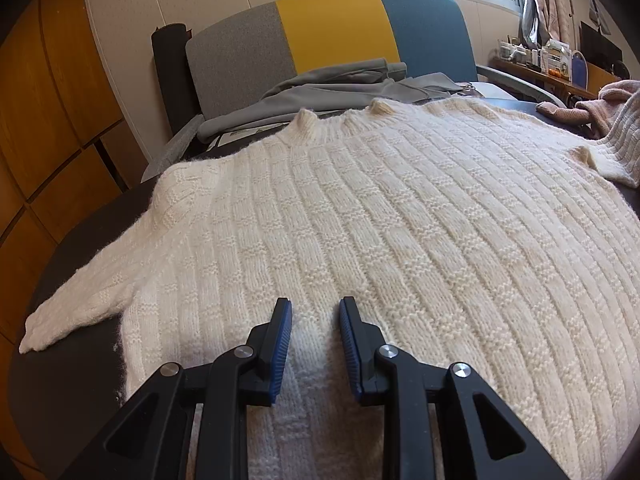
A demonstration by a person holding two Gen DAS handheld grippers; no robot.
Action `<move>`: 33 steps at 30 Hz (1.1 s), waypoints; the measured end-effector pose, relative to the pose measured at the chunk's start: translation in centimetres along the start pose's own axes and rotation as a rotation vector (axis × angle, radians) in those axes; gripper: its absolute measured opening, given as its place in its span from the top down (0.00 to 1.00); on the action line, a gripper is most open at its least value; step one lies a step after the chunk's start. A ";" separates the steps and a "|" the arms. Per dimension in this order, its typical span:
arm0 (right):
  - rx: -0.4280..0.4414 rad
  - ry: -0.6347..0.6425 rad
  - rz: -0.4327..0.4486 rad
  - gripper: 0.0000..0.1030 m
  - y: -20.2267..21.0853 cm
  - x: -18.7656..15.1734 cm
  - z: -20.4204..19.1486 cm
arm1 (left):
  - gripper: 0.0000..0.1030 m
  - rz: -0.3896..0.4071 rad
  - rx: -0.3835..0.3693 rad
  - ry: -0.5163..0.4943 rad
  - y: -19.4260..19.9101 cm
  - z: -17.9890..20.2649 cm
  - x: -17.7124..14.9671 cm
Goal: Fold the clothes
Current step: 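Grasp the sleeve cuff with the right gripper and lift it, then carry the sleeve across the sweater body with the right gripper and release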
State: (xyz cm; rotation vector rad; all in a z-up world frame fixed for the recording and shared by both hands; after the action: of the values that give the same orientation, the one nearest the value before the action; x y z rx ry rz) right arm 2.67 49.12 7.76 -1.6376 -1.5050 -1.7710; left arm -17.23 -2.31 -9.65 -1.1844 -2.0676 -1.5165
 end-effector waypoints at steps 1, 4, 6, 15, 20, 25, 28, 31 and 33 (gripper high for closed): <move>0.036 -0.005 0.008 0.91 0.4 -0.2 -1.0 | 0.76 0.000 0.001 0.000 0.0 0.0 0.0; 0.157 -0.011 0.011 0.91 0.6 -0.7 -5.2 | 0.76 0.001 0.002 -0.001 0.0 0.0 0.0; 0.240 -0.003 -0.003 0.91 0.3 -1.5 -8.5 | 0.76 0.001 0.003 -0.001 0.0 0.0 0.0; 0.599 0.061 -0.193 0.91 -3.7 -10.8 -27.2 | 0.76 0.000 -0.002 0.006 0.0 0.0 0.0; 0.704 0.163 -0.321 0.91 -6.1 -17.4 -34.9 | 0.76 -0.001 -0.006 0.008 0.0 0.0 0.0; 0.731 0.192 -0.457 0.74 -8.5 -23.6 -37.0 | 0.75 -0.010 -0.015 0.025 -0.1 -0.2 0.0; 0.754 0.149 -0.451 0.58 -8.0 -23.8 -35.5 | 0.76 -0.027 -0.047 0.046 -0.2 -0.4 0.1; 0.754 0.095 -0.385 0.50 -6.2 -22.4 -32.4 | 0.79 -0.068 -0.134 0.093 0.1 -0.3 1.2; 0.734 0.059 -0.348 0.51 -5.2 -22.1 -29.8 | 0.79 -0.084 -0.213 0.145 0.8 0.6 2.8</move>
State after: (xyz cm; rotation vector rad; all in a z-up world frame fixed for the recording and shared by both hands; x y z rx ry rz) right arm -10.89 17.82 -7.84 -0.9899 -2.1578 -1.1433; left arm -18.20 -0.52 -7.50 -1.0349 -1.9210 -1.8422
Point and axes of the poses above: each gripper's, at about its wrist camera, not at the fingertips, and y roughly against the way its jaws point, z to its right, x to its top, the point moved 9 cm from there along -y, roughly the way its jaws point, and after that the axes turned 15 degrees about x, right-handed, at the moved point
